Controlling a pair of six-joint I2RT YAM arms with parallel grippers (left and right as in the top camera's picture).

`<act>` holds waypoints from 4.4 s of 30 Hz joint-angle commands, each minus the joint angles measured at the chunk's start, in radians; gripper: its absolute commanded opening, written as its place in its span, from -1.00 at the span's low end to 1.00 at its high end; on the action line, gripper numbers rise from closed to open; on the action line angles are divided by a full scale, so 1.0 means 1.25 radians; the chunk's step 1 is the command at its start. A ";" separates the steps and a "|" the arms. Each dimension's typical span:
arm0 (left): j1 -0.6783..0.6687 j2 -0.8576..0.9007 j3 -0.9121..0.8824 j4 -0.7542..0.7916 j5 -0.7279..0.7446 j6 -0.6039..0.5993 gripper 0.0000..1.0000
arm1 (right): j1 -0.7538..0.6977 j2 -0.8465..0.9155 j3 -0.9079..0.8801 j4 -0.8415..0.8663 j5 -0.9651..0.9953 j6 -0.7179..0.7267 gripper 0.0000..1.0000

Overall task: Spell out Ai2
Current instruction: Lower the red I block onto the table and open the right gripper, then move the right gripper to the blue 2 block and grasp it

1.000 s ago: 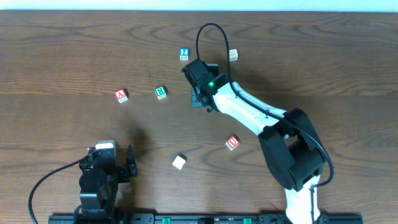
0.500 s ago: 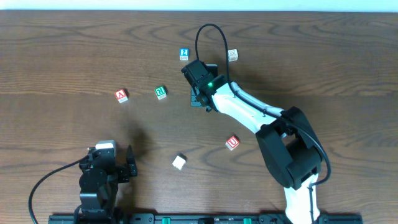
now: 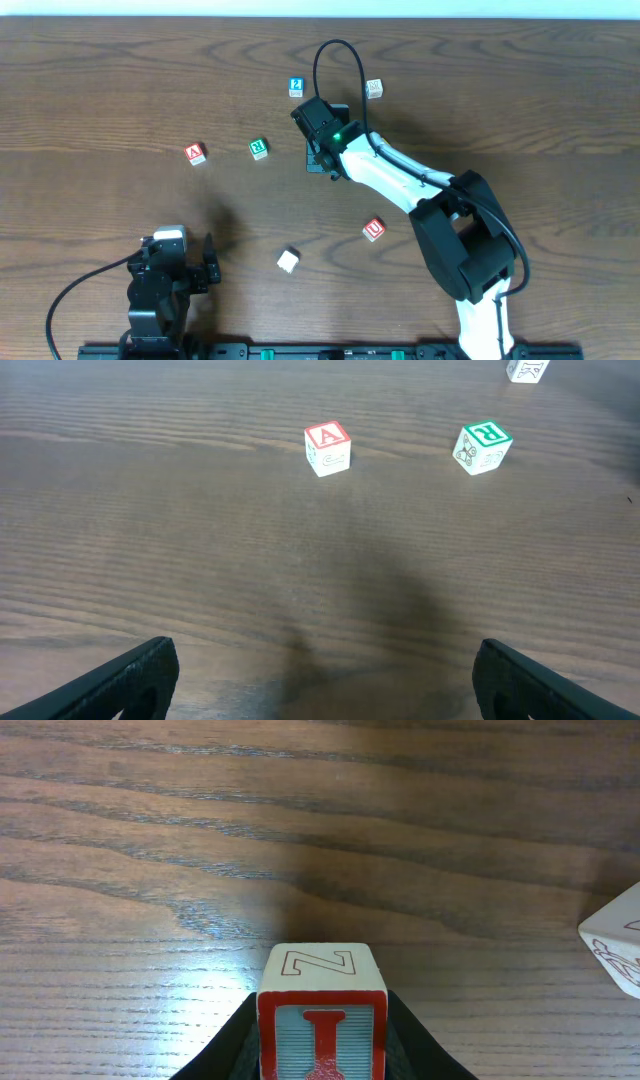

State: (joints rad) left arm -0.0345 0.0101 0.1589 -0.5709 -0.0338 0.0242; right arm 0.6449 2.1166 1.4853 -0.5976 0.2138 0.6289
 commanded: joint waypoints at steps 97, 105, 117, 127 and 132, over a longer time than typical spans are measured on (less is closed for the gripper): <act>0.003 -0.005 -0.008 0.002 -0.012 0.005 0.91 | -0.066 0.400 0.582 0.102 -0.094 -0.210 0.19; 0.003 -0.005 -0.008 0.002 -0.012 0.005 0.91 | -0.066 0.403 0.582 0.101 -0.093 -0.210 -0.17; 0.003 -0.005 -0.008 0.002 -0.012 0.005 0.91 | -0.067 0.403 0.582 0.088 -0.091 -0.238 -0.34; 0.003 -0.005 -0.008 0.002 -0.012 0.005 0.91 | -0.067 0.403 0.582 0.040 -0.091 -0.292 -0.50; 0.003 -0.005 -0.008 0.002 -0.012 0.005 0.90 | -0.067 0.388 0.583 0.020 -0.091 -0.315 -0.71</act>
State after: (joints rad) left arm -0.0345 0.0101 0.1589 -0.5705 -0.0338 0.0238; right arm 0.5602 2.5942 2.2143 -0.5423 0.0967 0.2760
